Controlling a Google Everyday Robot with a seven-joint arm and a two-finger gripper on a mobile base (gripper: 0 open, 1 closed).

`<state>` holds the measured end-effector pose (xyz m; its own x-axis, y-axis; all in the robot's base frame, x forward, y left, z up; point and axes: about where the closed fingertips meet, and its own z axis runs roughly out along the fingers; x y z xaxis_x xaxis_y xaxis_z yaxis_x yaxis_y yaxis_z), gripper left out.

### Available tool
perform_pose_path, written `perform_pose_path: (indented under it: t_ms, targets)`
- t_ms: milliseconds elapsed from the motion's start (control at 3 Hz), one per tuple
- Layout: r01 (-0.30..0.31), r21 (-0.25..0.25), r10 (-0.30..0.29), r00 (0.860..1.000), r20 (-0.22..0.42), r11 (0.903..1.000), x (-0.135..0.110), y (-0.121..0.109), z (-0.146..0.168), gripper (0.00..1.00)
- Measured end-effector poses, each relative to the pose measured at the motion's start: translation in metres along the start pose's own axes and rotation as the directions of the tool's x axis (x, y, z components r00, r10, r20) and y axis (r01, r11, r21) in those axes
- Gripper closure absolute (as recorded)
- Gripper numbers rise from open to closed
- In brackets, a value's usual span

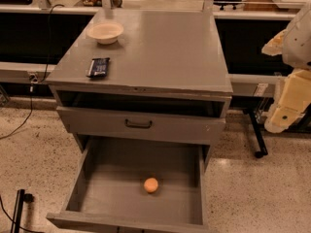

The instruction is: Pick orange from middle drawer and place on counter

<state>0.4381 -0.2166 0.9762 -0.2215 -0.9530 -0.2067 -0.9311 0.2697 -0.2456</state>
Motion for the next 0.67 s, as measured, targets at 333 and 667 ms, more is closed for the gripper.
perform_pose_path:
  t_ms: [333, 667]
  targets:
    - [0.000, 0.000, 0.000, 1.000, 0.000, 1.0000, 0.000, 0.000, 0.000, 0.00]
    - [-0.015, -0.080, 0.021, 0.997, 0.076, 0.9967, -0.003, 0.006, 0.035, 0.00]
